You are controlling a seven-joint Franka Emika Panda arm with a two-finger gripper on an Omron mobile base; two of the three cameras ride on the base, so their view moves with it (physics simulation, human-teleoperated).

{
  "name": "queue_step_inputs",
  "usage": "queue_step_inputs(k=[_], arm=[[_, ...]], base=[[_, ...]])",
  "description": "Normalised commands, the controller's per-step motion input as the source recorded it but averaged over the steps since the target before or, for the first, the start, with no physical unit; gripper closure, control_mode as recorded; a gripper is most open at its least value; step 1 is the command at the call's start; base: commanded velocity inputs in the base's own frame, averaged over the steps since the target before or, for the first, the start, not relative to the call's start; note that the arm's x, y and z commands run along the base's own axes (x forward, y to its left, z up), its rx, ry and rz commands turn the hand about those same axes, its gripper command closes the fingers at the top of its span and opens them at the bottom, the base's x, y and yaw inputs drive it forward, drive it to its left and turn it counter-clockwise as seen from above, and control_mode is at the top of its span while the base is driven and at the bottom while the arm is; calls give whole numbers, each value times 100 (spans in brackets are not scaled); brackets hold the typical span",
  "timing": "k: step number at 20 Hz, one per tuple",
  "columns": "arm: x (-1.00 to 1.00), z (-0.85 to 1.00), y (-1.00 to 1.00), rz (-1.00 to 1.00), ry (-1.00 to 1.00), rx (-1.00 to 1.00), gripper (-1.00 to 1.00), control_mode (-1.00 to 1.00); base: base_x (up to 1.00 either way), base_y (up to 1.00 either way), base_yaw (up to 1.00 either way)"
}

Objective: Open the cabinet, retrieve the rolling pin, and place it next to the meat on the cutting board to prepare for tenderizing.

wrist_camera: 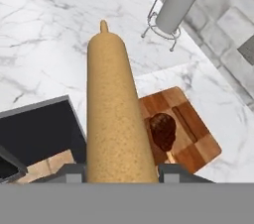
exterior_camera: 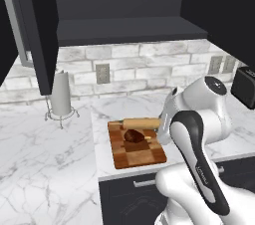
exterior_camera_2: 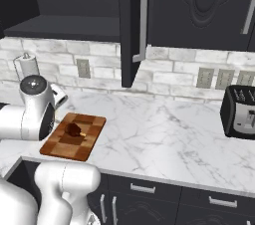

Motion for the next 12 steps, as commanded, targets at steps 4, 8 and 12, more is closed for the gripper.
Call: queue_step_inputs(k=[4, 8, 12], arm=[[0, -55, 0, 14, 0, 0, 100, -100], [10, -57, -2, 12, 0, 0, 100, -100], [21, -59, -4, 7, 0, 0, 100, -100]], base=[[0, 0, 0], [0, 0, 0], [0, 0, 0]])
